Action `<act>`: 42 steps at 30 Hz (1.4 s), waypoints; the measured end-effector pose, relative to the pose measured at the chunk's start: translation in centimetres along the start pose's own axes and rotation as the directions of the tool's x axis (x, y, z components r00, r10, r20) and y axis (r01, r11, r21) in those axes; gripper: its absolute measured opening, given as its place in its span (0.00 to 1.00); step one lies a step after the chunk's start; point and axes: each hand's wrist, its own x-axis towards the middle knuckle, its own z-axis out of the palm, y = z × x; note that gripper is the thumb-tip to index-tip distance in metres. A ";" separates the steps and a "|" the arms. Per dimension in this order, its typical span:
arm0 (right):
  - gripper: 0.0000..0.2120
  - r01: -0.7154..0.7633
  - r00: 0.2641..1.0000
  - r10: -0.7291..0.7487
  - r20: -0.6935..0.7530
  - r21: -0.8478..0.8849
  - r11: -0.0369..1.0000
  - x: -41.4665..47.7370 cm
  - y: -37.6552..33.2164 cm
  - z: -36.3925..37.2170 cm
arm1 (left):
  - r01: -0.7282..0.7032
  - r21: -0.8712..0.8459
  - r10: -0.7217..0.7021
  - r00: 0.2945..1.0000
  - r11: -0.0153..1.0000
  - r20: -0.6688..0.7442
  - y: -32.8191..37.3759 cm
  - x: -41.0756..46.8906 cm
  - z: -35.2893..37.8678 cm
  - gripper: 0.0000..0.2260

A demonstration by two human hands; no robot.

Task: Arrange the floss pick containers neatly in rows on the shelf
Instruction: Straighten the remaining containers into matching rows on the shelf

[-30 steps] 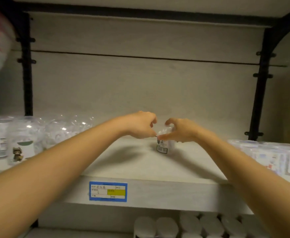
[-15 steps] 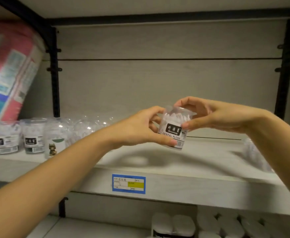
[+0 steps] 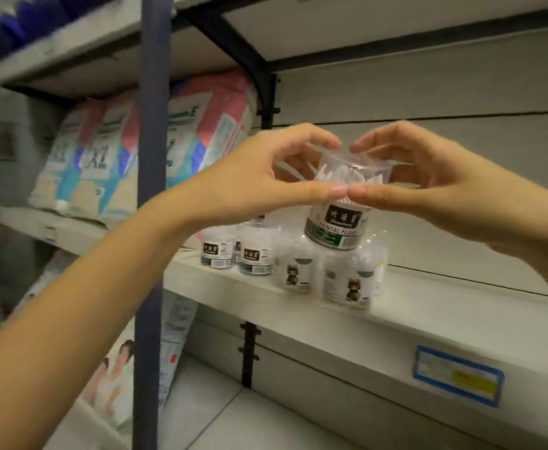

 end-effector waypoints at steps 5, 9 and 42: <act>0.24 -0.009 0.998 0.014 0.064 -0.081 0.997 5.5 -2.1 6.3 | 0.040 0.086 -0.042 0.999 0.995 0.027 -6.0 -1.8 -5.7 0.23; 0.27 -0.089 0.993 0.101 0.064 -0.169 0.982 8.9 -2.0 10.5 | 0.017 0.172 -0.038 0.992 0.985 0.121 -11.2 -1.8 -7.8 0.24; 0.24 -0.198 0.897 0.419 0.143 -0.716 0.670 12.2 1.1 16.1 | -0.166 0.394 -0.046 0.879 0.904 0.474 -18.6 -0.3 -4.5 0.23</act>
